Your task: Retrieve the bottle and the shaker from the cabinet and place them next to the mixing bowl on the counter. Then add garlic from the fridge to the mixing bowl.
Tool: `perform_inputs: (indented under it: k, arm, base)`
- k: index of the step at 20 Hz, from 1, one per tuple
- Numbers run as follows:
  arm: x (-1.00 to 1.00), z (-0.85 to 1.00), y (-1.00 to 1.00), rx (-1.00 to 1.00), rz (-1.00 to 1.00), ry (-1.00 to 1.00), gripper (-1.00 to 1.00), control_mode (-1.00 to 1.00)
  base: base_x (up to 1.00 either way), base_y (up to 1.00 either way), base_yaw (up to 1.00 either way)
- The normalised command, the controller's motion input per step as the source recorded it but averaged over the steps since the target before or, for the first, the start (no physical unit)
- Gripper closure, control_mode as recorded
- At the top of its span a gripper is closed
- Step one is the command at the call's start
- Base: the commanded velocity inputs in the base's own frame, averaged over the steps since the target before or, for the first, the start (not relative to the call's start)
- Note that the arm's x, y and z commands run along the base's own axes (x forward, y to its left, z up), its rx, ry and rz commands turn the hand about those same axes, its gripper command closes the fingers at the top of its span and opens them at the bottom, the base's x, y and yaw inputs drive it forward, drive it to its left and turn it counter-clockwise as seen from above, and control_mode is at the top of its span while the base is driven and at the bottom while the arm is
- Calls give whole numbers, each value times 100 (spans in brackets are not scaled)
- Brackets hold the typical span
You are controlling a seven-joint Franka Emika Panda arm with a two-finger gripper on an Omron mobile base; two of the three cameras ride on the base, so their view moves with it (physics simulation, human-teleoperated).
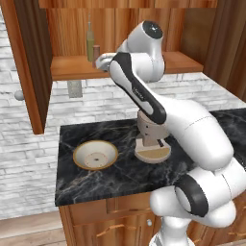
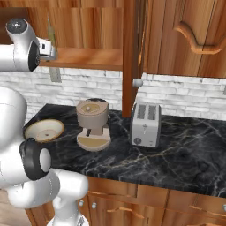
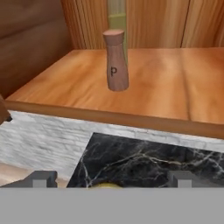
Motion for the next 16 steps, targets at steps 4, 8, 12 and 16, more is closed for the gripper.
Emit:
perform_inputs:
  k: [4, 8, 12, 16]
  arm:
    - [38, 0, 29, -7, -11, 0, -100, -100]
    - [52, 0, 0, 0, 0, 6, -100, -100]
    - [56, 0, 0, 0, 0, 8, -100, -100]
    - [57, 0, 0, 0, 0, 8, -100, -100]
  base:
    - [0, 0, 0]
    - [0, 0, 0]
    - [0, 0, 0]
    - [0, 0, 0]
